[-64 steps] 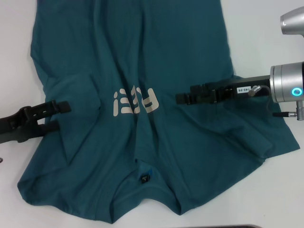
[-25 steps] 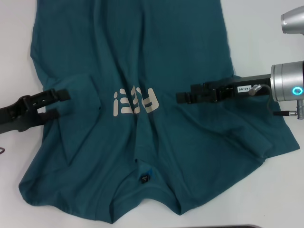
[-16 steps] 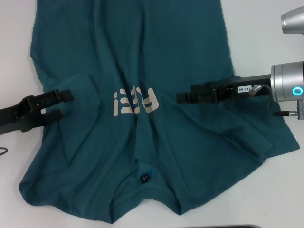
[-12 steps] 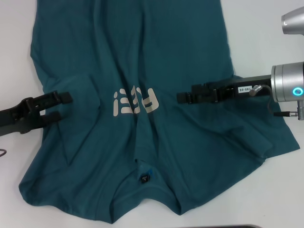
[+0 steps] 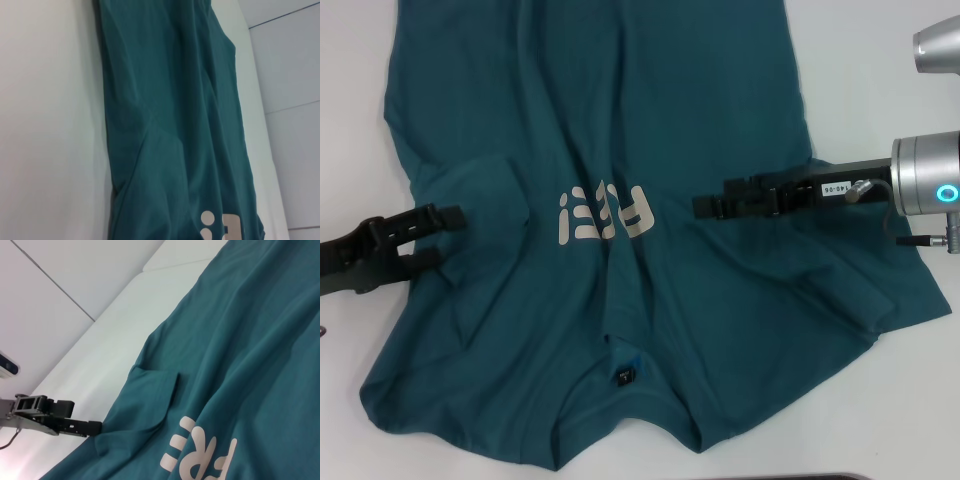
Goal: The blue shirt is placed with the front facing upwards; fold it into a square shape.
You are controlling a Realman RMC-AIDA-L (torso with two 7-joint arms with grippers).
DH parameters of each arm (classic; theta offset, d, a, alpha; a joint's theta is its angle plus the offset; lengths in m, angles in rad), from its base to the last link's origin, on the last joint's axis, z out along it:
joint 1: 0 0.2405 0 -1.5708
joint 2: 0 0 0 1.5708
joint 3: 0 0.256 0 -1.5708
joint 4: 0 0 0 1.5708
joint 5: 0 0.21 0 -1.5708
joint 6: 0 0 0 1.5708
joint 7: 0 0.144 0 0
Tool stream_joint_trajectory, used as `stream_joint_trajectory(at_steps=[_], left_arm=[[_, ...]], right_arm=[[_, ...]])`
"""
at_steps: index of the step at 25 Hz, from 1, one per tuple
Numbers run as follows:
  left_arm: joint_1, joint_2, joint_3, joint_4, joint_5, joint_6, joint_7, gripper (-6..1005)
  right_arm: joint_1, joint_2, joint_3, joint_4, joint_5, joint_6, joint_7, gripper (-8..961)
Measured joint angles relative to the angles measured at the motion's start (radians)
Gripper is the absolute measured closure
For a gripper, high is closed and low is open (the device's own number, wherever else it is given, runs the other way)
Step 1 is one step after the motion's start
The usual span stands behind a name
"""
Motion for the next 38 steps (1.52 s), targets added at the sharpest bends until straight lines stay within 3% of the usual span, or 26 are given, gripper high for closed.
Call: stream_joint_trajectory(at_steps=[5, 11, 20, 38], left_arm=[[-0.012, 0.000, 0.010, 0.000, 0.001, 0.046, 0.000, 34], [-0.038, 0.001, 0.012, -0.006, 0.001, 0.267, 0.023, 35], [0.014, 0.023, 0.025, -0.038, 0.042, 0.167, -0.041, 35], [0.016, 0.015, 0.027, -0.037, 0.106, 0.181, -0.085, 34]], right_arm=[[0.000, 0.000, 0.000, 0.001, 0.000, -0.002, 0.000, 105], [0.000, 0.000, 0.000, 0.002, 0.000, -0.003, 0.000, 106], [-0.002, 0.000, 0.000, 0.003, 0.000, 0.000, 0.000, 107], [-0.001, 0.000, 0.000, 0.002, 0.000, -0.004, 0.000, 111]])
